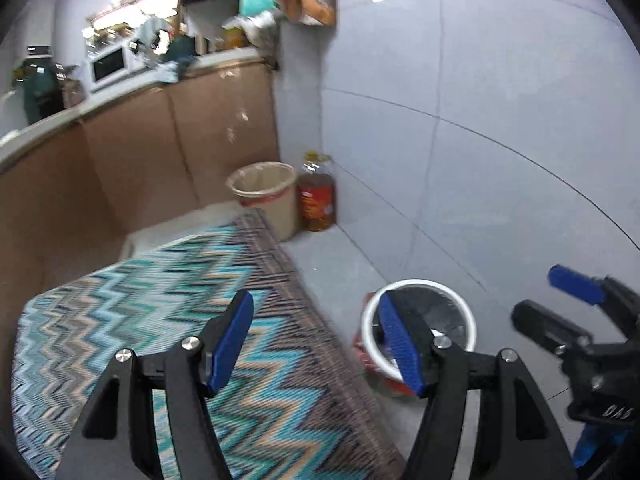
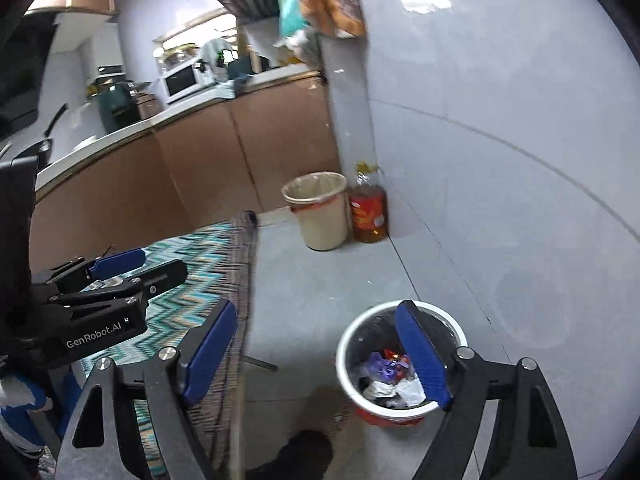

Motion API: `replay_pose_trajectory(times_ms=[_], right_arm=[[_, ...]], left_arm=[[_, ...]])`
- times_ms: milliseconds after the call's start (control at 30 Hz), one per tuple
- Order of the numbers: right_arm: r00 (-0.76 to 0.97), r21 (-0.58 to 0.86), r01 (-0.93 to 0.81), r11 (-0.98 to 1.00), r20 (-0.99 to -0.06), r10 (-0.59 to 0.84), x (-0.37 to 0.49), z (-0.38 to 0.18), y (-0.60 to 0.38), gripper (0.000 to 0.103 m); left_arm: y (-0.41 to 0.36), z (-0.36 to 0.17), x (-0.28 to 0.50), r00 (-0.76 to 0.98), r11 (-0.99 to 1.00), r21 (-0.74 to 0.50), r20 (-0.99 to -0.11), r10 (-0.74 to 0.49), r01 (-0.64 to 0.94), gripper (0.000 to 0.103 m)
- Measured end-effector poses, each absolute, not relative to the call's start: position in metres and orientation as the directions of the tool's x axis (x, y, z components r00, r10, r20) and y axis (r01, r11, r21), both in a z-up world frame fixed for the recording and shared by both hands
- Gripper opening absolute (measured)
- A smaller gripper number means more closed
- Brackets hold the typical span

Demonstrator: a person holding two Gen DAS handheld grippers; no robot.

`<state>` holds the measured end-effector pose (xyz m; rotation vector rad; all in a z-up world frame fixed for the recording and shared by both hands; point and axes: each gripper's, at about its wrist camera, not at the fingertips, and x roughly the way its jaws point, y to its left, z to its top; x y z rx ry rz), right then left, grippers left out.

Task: Collect trash

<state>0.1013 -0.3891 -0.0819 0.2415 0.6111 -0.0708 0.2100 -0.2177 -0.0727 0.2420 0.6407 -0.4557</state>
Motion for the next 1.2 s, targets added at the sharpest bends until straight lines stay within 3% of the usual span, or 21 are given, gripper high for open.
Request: replay_pose_trajectory(times_ms=[100,300,667,900,1200], right_arm=[[0.827,0.175,0.114,0.978,-0.562,0.004,0.095,-0.069,-0.360,0.093],[0.846,0.136,0.073,0.988,-0.533,0.011,0.081,-0.048,-0.307,0.103],[0.880,0.058,0.019,0.998,-0.476,0.011,0.064,-0.023,-0.232,0.103],[0.893,0.035,0.006,0.999,-0.450,0.011,0.054,-0.020,-0.212,0.103],[0.906,0.020,0.031,0.999,-0.423,-0.020,0.041,-0.018,-0.207,0.103]], left_arm=[[-0.180,-0.058,0.197,0.752,0.898,0.099,-0.590,-0.293,0.428,0.075],[-0.116,-0.033,0.166,0.828,0.936,0.113,-0.510,-0.234,0.334,0.082],[-0.027,-0.005,0.112,0.907,0.972,0.105,-0.390,-0.155,0.211,0.083],[0.012,-0.002,0.086,0.946,0.990,0.111,-0.322,-0.041,0.081,0.091],[0.039,-0.004,0.069,0.952,0.996,0.083,-0.305,0.009,0.017,0.095]])
